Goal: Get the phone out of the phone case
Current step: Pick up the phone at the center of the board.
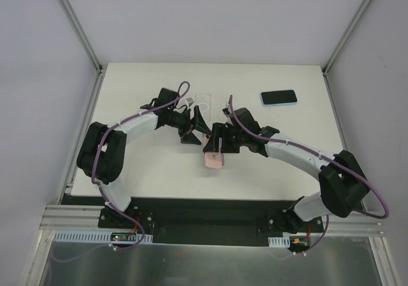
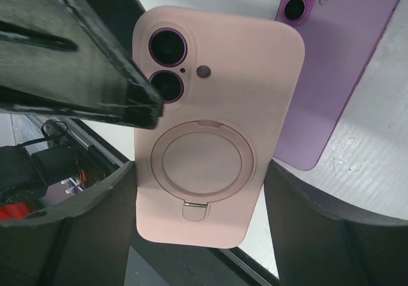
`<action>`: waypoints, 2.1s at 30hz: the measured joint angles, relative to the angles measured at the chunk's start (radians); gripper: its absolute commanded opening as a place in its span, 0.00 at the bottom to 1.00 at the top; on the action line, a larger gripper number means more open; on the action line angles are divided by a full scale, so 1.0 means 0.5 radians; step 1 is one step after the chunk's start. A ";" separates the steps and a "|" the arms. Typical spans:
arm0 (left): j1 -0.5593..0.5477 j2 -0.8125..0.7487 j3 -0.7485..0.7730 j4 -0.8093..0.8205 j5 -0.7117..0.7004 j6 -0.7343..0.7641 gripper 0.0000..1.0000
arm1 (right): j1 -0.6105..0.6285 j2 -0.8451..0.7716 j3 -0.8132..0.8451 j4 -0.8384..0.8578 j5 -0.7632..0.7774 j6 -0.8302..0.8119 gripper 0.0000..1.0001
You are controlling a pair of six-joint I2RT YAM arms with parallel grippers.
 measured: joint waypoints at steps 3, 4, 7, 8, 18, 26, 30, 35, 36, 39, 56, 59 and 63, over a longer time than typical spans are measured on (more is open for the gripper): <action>-0.040 0.021 0.000 -0.002 -0.032 0.002 0.64 | 0.011 0.000 0.008 -0.018 0.000 -0.014 0.15; -0.053 0.021 0.000 -0.002 -0.038 0.005 0.60 | 0.013 0.000 0.011 -0.027 0.000 -0.016 0.15; -0.085 0.021 0.001 0.001 -0.060 0.014 0.51 | 0.014 0.000 0.021 -0.065 0.002 -0.012 0.15; -0.098 0.021 0.001 -0.001 -0.076 0.017 0.46 | 0.014 0.000 0.025 -0.075 0.002 -0.011 0.15; -0.115 0.020 0.008 0.017 -0.072 0.050 0.00 | 0.021 0.039 0.136 -0.185 -0.008 0.011 0.27; -0.126 0.015 0.007 -0.003 -0.179 0.050 0.00 | 0.134 0.025 0.315 -0.474 0.303 -0.038 0.96; -0.126 0.006 0.007 -0.047 -0.346 0.025 0.00 | 0.365 -0.031 0.547 -0.711 0.768 -0.105 0.96; -0.126 -0.023 0.007 -0.139 -0.524 -0.021 0.00 | 0.703 -0.003 0.825 -0.939 1.252 -0.204 0.97; -0.126 -0.027 0.008 -0.159 -0.546 -0.030 0.00 | 0.767 0.036 0.885 -0.993 1.336 -0.220 0.96; -0.126 -0.044 0.025 -0.244 -0.619 -0.058 0.00 | 0.928 0.225 1.073 -1.135 1.556 -0.249 0.94; -0.127 -0.258 0.090 -0.487 -0.719 -0.095 0.00 | 1.150 0.816 1.258 -1.491 2.049 -0.272 0.64; -0.127 -0.259 0.090 -0.488 -0.719 -0.095 0.00 | 1.150 0.852 1.308 -1.514 2.107 -0.271 0.56; -0.130 -0.261 0.090 -0.489 -0.720 -0.096 0.00 | 1.150 0.887 1.334 -1.536 2.165 -0.271 0.35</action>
